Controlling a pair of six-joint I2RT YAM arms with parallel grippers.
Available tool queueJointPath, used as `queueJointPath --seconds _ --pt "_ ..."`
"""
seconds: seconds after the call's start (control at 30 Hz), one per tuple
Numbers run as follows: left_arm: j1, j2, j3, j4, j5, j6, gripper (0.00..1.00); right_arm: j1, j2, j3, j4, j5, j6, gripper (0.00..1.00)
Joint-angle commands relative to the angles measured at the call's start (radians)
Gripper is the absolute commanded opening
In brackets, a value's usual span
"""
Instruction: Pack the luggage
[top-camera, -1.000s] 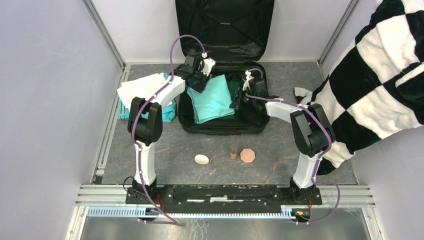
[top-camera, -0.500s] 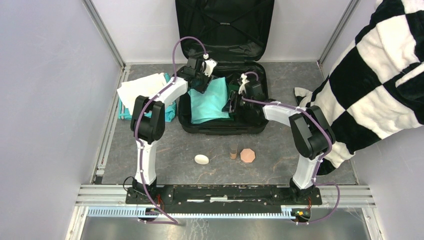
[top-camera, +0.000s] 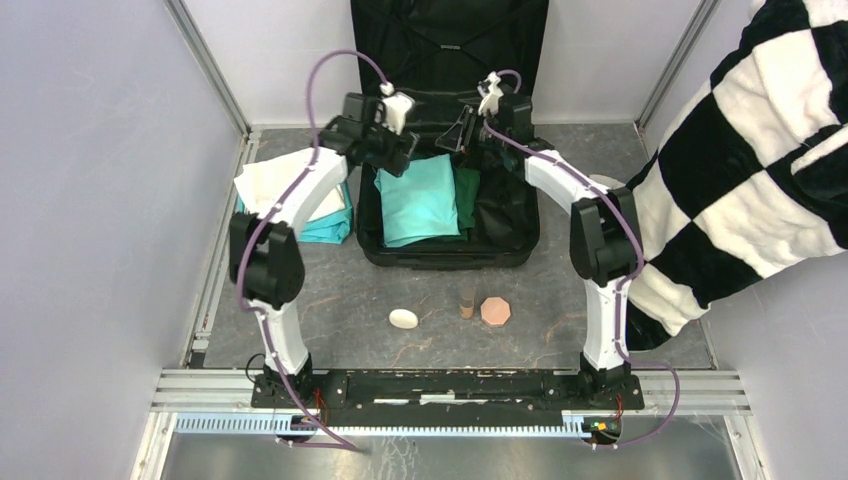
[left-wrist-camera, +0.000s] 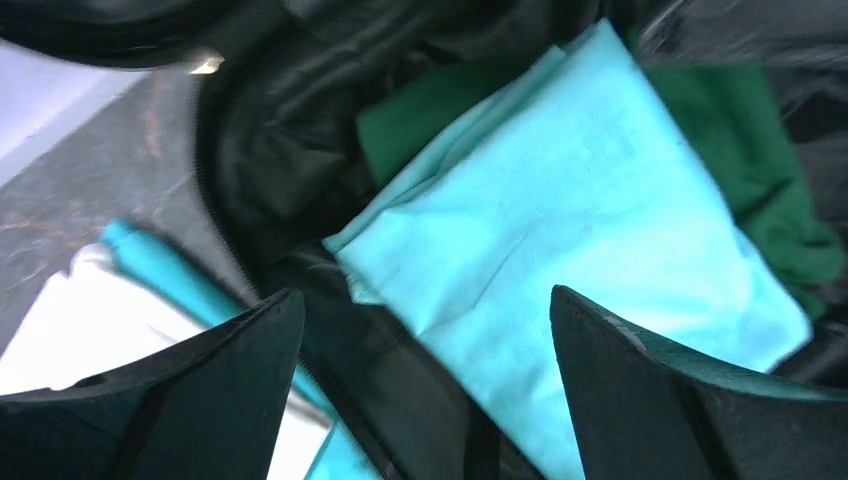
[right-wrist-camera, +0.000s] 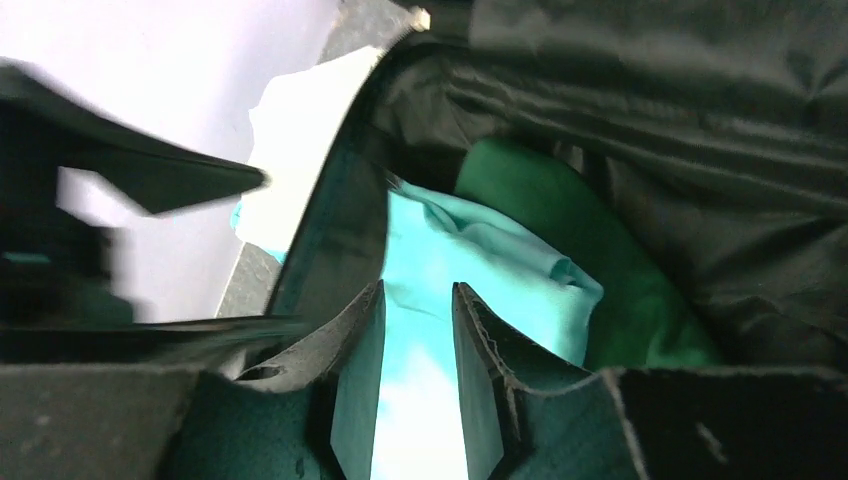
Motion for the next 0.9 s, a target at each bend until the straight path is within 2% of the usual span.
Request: queueJointPath --seconds 0.0,0.07,0.13,0.23,0.33,0.47,0.57,0.7,0.87 --pt "0.132 -0.173 0.015 -0.113 0.132 -0.075 0.99 0.008 0.145 0.036 -0.007 -0.039 0.06 0.37" --pt "0.201 -0.218 -0.056 -0.12 0.159 -0.069 1.0 0.007 0.183 0.037 -0.007 -0.017 0.063 0.36" --pt "0.243 -0.26 -0.16 -0.089 0.122 -0.035 1.0 0.007 0.217 0.041 -0.008 0.008 0.058 0.36" --pt "0.265 -0.276 -0.306 -0.016 0.036 0.004 1.0 0.012 0.246 0.062 -0.03 0.044 0.039 0.37" --pt "0.265 -0.254 -0.396 0.078 -0.044 0.001 1.0 0.033 0.203 0.064 -0.056 0.079 -0.017 0.43" --pt "0.266 -0.174 -0.394 0.146 -0.101 -0.049 0.99 0.069 0.073 0.024 -0.11 0.17 -0.118 0.58" --pt "0.266 -0.113 -0.361 0.183 -0.181 -0.085 0.92 0.091 -0.058 -0.067 -0.115 0.235 -0.17 0.64" --pt "0.272 -0.052 -0.351 0.202 -0.22 -0.096 0.79 0.116 -0.231 -0.248 -0.081 0.279 -0.199 0.66" --pt "0.29 -0.02 -0.356 0.189 -0.15 -0.105 0.67 0.138 -0.352 -0.38 -0.051 0.282 -0.209 0.65"
